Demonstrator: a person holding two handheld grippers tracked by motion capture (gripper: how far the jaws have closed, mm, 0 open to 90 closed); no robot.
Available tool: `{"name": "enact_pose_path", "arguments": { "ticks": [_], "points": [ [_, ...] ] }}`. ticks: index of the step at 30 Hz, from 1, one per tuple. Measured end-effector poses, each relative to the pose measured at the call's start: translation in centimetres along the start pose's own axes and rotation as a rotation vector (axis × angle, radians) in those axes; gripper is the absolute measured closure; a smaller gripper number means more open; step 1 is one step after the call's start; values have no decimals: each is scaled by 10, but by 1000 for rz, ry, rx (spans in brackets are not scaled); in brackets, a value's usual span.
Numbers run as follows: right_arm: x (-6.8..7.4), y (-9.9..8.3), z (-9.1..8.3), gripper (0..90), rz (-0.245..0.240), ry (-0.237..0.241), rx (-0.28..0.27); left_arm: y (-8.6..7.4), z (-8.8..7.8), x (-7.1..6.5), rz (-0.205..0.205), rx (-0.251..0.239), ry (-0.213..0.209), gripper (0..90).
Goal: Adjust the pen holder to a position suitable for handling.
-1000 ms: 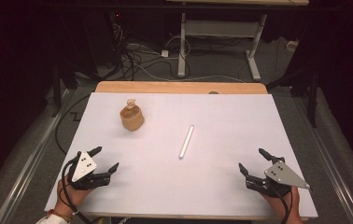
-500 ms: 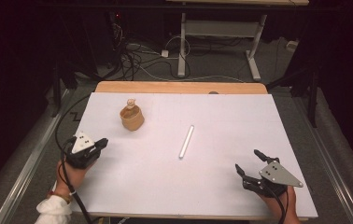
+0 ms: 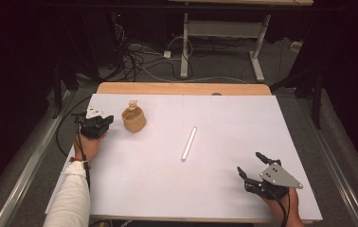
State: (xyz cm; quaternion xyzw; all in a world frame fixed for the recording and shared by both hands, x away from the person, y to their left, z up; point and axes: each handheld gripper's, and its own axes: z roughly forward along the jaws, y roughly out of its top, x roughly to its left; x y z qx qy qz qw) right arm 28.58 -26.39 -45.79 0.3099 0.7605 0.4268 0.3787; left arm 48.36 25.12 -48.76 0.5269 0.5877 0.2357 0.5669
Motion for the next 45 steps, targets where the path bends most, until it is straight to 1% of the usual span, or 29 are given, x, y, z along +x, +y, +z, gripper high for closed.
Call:
{"name": "enact_pose_path", "arguments": {
  "ticks": [1,2,3,4,5,7,8,9,10,11,13,15,16,17,18,19,21,22,24,25,30,31,34,36,37,38,39,42,45],
  "points": [
    [0,0,1,236,-2,1,2,-1,4,0,-11,10,1,880],
    [0,-1,3,238,0,6,5,-3,11,-4,10,22,4,880],
    [0,-1,4,238,-1,9,8,-2,14,-7,22,25,7,880],
    [0,-1,5,238,1,11,11,-2,14,-7,22,25,7,880],
    [0,-1,5,238,-5,13,12,-2,16,-9,29,30,18,880],
    [1,-1,5,239,-11,13,16,1,20,-12,7,29,16,879],
    [1,-1,6,239,-12,15,14,1,23,-16,5,26,21,879],
    [1,-1,5,239,-12,14,12,1,24,-17,-7,29,9,879],
    [1,0,5,239,-12,17,9,1,24,-17,-7,29,9,879],
    [1,0,5,240,-14,17,7,0,25,-19,5,35,12,879],
    [1,0,4,241,-10,14,4,-2,28,-22,-5,42,2,879],
    [0,0,4,242,-11,12,3,-3,29,-24,-7,39,10,880],
    [0,0,4,242,-11,12,3,-4,31,-24,-13,41,17,880],
    [0,0,3,243,-11,11,3,-4,31,-23,-31,45,17,880],
    [0,0,3,244,-12,9,0,-5,31,-22,-37,51,19,880],
    [-1,1,2,245,-13,8,-2,-5,31,-23,-28,52,24,880],
    [-2,1,2,245,-11,4,-4,-5,32,-23,-24,53,29,880],
    [-2,1,2,246,-10,1,-5,-7,33,-24,-16,62,36,880],
    [-2,1,2,247,-10,1,-5,-11,35,-29,28,82,54,880],
    [-2,1,2,247,-11,-3,-3,-12,36,-30,37,85,58,880],
    [-1,3,1,249,-16,-7,-12,-16,37,-38,49,95,56,880],
    [-2,3,1,249,-14,-6,-12,-18,38,-42,57,102,41,880],
    [-2,3,2,249,-14,-8,-10,-21,39,-48,67,104,31,880],
    [-2,4,2,250,-14,-7,-14,-24,40,-54,83,112,19,880],
    [-2,4,2,249,-15,-8,-15,-27,42,-61,102,121,5,880],
    [-2,4,2,250,-14,-7,-15,-27,42,-61,102,121,5,880],
    [-2,4,2,250,-12,-5,-16,-29,42,-65,116,125,0,880],
    [-3,4,1,250,-11,-9,-17,-33,45,-75,133,133,-19,880],
    [-3,4,1,251,-11,-8,-19,-36,47,-83,141,136,-34,880]
  ]
}}
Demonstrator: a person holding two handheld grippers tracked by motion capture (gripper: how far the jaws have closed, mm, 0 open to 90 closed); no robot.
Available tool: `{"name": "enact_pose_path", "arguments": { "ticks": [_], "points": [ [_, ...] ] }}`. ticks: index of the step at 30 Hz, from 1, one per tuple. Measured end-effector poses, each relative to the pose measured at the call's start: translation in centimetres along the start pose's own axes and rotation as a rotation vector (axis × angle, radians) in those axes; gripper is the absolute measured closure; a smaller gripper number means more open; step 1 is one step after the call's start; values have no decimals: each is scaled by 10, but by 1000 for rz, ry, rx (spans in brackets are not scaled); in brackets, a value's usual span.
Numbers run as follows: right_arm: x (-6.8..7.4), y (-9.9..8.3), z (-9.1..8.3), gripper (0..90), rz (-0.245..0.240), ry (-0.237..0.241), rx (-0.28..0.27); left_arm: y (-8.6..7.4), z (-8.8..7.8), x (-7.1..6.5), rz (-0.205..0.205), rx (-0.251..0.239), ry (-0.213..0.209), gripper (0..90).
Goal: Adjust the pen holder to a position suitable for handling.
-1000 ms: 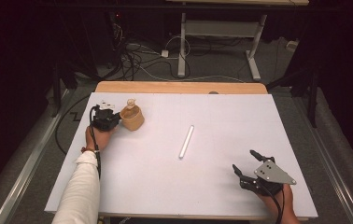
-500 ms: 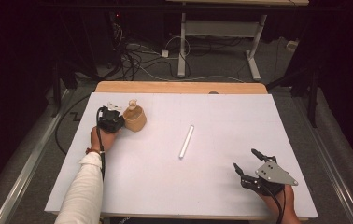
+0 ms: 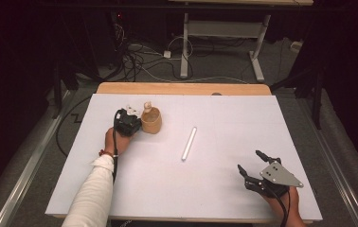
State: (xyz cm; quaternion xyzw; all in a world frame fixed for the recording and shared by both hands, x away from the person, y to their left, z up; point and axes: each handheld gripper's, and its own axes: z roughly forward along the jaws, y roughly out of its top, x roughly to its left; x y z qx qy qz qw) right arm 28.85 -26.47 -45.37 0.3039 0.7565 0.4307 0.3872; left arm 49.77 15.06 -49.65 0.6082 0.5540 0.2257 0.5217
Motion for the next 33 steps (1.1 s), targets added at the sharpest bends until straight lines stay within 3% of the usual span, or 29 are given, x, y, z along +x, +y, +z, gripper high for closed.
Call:
{"name": "enact_pose_path", "arguments": {
  "ticks": [6,10,15,26,33],
  "points": [
    [-1,-1,0,251,7,4,4,-3,5,-14,15,11,-28,880],
    [-2,-1,0,252,10,1,4,-7,9,-27,47,23,-54,880],
    [-4,-1,-2,273,23,-17,-23,-8,12,-34,46,28,-69,880],
    [-4,-2,-2,271,20,-10,-13,-18,13,-63,86,58,-132,880],
    [-4,-2,-2,271,23,-8,-9,-20,13,-66,101,62,-124,880]
  ]
}}
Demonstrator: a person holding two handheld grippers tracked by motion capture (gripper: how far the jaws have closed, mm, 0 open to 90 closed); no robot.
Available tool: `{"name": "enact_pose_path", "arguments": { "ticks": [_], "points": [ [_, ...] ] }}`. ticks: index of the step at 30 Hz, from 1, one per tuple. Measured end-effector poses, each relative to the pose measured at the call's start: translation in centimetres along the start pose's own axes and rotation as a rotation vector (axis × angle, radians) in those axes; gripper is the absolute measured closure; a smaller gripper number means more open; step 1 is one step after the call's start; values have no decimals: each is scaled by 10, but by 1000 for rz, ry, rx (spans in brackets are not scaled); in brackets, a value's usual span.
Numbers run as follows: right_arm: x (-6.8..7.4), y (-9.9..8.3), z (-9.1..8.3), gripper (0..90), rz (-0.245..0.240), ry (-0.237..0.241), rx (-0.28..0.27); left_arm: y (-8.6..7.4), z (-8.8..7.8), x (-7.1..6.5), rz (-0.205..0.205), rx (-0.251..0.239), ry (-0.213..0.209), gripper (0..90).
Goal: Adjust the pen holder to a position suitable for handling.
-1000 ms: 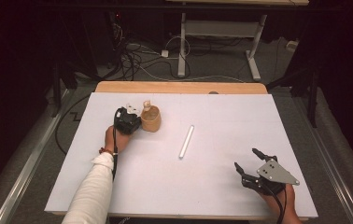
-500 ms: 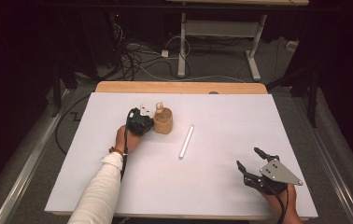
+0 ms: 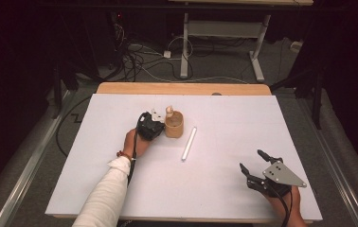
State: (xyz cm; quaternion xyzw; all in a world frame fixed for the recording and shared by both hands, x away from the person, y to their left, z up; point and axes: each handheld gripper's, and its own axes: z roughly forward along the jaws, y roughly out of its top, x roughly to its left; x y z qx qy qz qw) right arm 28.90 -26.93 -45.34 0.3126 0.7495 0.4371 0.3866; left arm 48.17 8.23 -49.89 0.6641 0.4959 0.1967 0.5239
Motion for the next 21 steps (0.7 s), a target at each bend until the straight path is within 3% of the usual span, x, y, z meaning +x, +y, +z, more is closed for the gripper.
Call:
{"name": "enact_pose_path", "arguments": {
  "ticks": [5,7,13,18,21],
  "points": [
    [-1,0,2,272,10,5,9,0,-1,-6,-11,-9,-22,879],
    [0,0,4,272,18,9,17,-1,1,-9,9,-8,-12,879],
    [3,1,7,272,16,22,28,2,-5,-6,-16,-25,-25,877],
    [2,4,12,276,49,40,48,10,-21,-1,-36,-57,-33,874],
    [3,7,21,274,83,57,81,12,-39,1,-15,-108,-52,848]
  ]
}}
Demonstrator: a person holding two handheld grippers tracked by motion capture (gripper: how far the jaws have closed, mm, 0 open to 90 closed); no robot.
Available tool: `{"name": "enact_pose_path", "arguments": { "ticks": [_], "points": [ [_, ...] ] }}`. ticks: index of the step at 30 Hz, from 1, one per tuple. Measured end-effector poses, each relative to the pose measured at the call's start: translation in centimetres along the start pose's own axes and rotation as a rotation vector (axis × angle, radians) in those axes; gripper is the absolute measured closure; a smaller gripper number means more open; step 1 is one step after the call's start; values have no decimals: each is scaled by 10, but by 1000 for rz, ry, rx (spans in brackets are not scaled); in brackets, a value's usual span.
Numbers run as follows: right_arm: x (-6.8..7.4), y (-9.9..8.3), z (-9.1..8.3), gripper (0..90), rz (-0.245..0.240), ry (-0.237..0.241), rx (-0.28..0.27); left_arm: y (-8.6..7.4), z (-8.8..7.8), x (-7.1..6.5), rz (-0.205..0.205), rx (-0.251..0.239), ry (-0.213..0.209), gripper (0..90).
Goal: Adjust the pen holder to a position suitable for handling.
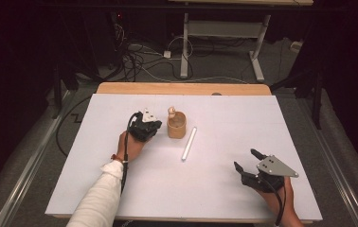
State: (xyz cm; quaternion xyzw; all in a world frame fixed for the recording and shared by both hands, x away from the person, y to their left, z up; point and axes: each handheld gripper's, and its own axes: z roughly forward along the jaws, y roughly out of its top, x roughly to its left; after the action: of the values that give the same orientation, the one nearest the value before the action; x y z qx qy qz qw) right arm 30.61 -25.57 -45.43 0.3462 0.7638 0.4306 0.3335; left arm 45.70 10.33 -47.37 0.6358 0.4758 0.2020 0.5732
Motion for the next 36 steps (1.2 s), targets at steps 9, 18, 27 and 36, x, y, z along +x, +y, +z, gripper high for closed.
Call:
{"name": "enact_pose_path", "arguments": {
  "ticks": [9,18,27,36],
  "points": [
    [2,14,15,266,32,23,24,-5,-49,-2,70,-82,-37,761],
    [10,33,40,256,48,56,46,-6,-102,-11,125,-170,-93,304],
    [21,47,63,255,56,92,64,-23,-144,-12,176,-198,-102,222],
    [39,68,102,249,97,135,111,-48,-181,-8,203,-160,-86,222]
  ]
}}
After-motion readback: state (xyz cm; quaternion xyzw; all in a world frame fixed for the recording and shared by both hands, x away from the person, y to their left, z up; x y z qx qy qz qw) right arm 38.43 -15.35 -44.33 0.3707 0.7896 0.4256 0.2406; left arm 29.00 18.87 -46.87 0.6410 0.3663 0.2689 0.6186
